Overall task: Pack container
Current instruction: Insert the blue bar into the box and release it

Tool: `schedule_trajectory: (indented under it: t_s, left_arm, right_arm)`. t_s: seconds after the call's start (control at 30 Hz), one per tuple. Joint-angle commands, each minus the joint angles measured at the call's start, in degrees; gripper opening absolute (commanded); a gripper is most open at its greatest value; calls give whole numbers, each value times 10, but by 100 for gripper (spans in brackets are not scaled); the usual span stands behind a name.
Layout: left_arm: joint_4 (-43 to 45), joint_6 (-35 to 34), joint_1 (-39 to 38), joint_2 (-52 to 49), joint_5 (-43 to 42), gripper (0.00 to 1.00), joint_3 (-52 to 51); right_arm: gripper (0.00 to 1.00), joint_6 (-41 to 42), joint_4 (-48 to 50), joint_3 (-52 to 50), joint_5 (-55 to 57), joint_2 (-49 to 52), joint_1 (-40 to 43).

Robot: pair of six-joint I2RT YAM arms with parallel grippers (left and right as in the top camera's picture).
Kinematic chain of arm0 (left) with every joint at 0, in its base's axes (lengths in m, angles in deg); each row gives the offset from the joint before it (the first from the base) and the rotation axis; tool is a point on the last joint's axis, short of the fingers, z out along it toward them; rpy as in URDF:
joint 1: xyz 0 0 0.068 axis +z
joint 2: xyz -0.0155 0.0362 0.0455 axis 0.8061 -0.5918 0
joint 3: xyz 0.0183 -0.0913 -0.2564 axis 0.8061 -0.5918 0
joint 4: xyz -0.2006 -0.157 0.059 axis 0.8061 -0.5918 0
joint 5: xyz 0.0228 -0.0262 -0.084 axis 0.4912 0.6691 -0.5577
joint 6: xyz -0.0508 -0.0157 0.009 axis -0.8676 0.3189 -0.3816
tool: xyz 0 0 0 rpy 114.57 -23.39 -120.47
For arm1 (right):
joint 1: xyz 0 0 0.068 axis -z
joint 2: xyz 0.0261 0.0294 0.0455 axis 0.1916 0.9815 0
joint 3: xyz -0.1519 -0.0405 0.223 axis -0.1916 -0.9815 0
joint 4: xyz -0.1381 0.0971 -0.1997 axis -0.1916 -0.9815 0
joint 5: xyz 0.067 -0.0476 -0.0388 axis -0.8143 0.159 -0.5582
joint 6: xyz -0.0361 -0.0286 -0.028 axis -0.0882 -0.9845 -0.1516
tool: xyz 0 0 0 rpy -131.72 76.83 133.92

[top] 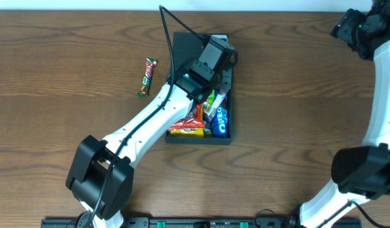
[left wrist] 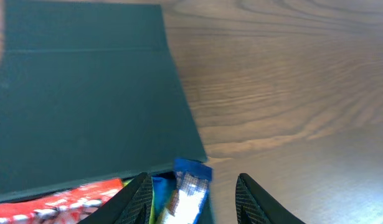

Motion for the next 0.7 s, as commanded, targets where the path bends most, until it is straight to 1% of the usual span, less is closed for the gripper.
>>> schedule_trajectory:
  t_s: [0.0,0.1,0.17,0.37,0.4,0.47,0.5,0.6,0.67]
  left_arm:
    - [-10,58,18,-9,87,46,0]
    - [-21,109,48,-10,179,49,0]
    - [-28,140,95,-9,191,50,0]
    - [-30,143,225,-15,101,51,-16]
    - [-30,173,246,-21,67,51,-24]
    - [-29,207,264,-34,31,51,-35]
    - [-29,217,269,-42,33,51,-41]
    - [-27,222,281,-67,30,53,-43]
    - [-26,241,286,-91,2,52,-43]
  right_arm:
    - [76,-8,-2,3,5,-2,5]
    - [76,-8,-4,3,3,-2,5]
    - [76,-8,-9,3,3,-2,5]
    - [77,-7,-23,3,3,-2,5]
    - [77,-7,-24,3,-2,-2,5]
    - [77,-7,-23,3,-14,-2,5]
    - [77,-7,-23,3,-17,-2,5]
    - [78,-7,-26,3,-18,-2,5]
    - [78,-7,-29,3,-18,-2,5]
